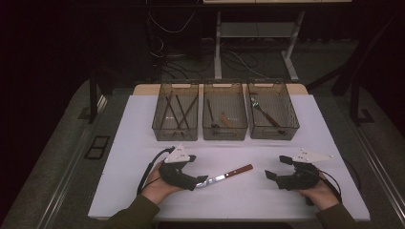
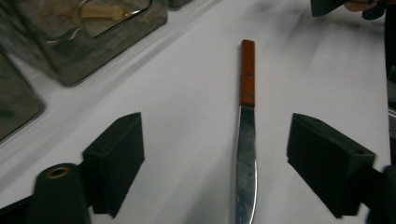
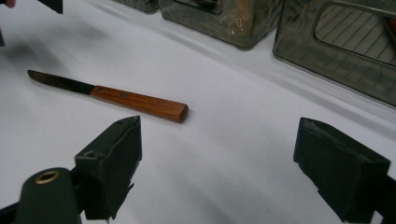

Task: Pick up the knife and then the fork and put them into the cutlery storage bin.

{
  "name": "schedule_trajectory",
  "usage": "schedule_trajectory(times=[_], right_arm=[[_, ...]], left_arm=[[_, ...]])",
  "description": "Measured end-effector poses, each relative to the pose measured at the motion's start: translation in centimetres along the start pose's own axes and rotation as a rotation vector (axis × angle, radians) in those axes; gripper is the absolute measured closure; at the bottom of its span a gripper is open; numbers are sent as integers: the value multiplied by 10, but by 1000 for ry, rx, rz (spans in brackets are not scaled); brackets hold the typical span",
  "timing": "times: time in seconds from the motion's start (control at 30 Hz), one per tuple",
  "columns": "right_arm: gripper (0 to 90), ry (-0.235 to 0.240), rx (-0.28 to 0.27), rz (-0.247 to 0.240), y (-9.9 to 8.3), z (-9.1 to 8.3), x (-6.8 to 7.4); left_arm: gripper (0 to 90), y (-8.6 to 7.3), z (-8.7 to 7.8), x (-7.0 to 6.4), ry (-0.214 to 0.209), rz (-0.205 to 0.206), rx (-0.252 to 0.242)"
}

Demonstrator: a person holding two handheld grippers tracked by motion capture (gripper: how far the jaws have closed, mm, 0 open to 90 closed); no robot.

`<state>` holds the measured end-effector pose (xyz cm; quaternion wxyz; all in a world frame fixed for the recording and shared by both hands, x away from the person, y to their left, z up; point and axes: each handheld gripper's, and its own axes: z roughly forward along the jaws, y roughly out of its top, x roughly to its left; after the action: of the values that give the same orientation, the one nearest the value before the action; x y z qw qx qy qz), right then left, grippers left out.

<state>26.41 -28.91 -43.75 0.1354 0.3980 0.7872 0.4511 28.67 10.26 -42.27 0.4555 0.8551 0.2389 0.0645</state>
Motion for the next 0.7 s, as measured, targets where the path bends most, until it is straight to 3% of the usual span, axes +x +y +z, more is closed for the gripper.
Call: schedule_trajectory(times=[0.27, 0.4, 0.7], right_arm=[[155, 2, -11, -2, 1, -2, -2], [155, 2, -14, 2, 1, -1, -2], [155, 1, -20, 6, 1, -3, -2]], left_arm=[[387, 16, 29, -3, -68, 10, 22], [479, 21, 40, -6, -78, 24, 33], [642, 27, 64, -12, -99, 40, 108]])
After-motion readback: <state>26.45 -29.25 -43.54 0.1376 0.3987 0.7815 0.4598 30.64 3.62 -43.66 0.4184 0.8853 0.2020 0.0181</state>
